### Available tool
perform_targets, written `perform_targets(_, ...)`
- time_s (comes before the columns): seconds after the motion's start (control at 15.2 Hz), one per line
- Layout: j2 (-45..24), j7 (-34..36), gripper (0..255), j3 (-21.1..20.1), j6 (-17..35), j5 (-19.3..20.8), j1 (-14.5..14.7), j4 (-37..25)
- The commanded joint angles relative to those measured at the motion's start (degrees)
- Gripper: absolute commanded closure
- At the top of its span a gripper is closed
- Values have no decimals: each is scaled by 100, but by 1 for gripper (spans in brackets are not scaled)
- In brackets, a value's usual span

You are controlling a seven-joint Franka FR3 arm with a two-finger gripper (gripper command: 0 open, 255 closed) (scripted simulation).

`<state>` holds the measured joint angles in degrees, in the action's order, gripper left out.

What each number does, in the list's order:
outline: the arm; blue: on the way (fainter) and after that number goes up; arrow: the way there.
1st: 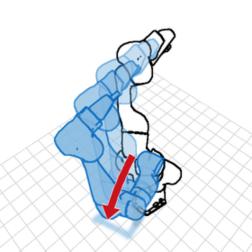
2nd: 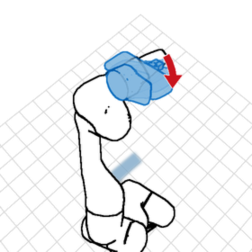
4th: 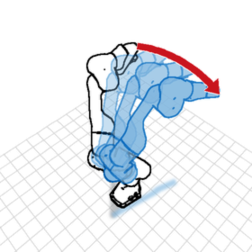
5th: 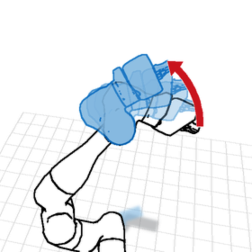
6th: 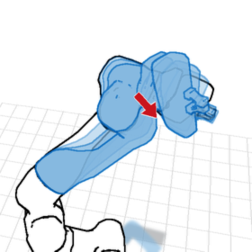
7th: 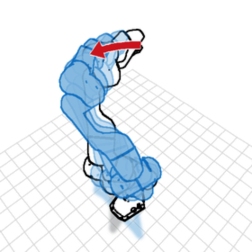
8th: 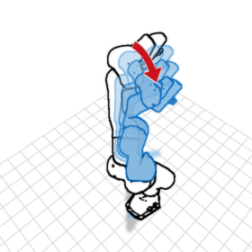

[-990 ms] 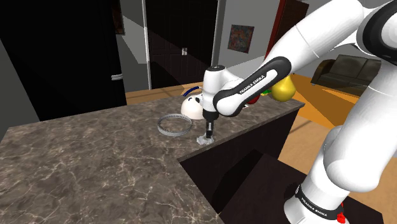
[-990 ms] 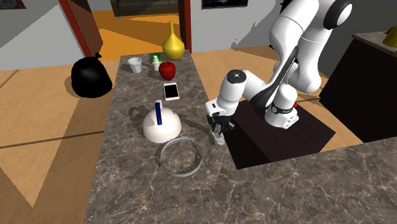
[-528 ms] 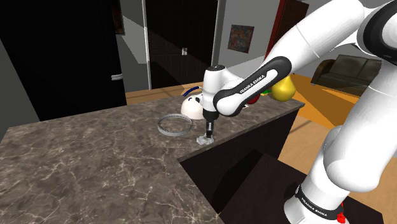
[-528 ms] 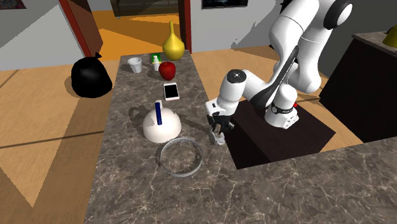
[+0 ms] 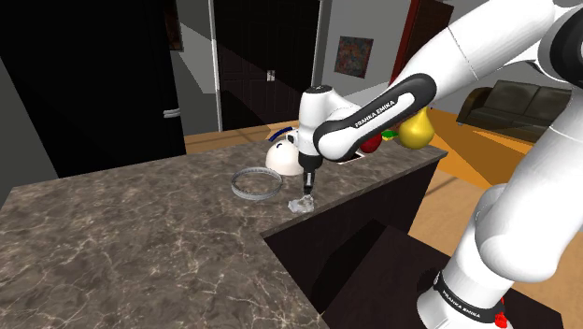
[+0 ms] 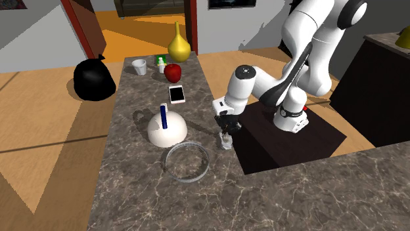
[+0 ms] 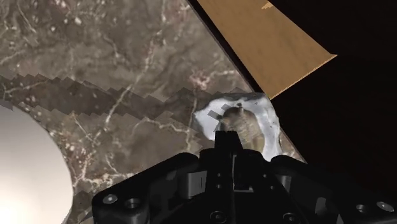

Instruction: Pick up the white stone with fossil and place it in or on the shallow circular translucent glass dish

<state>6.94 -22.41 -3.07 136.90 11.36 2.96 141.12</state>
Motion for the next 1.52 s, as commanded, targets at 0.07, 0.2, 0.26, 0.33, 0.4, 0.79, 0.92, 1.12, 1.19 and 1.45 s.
perform_targets(0.07, -98, -655, 0, -7, 152, -1, 94, 43)
perform_targets(0.2, -225, -1717, 0, -19, 394, -11, 242, 144)
perform_targets(0.26, -290, -1700, 0, -17, 475, 14, 231, 160)
perform_targets(0.33, -357, -1682, 0, -14, 556, 41, 221, 175)
perform_targets(0.4, -425, -1663, 0, -9, 637, 69, 212, 189)
perform_targets(0.79, -750, -1566, 0, 19, 1003, 211, 175, 233)
perform_targets(0.92, -751, -1565, 0, 19, 1003, 212, 175, 232)
perform_targets(1.12, -751, -1565, 0, 19, 1003, 212, 175, 232)
perform_targets(1.19, -751, -1565, 0, 19, 1003, 212, 175, 232)
perform_targets(1.45, -750, -1565, 255, 20, 1007, 213, 174, 238)
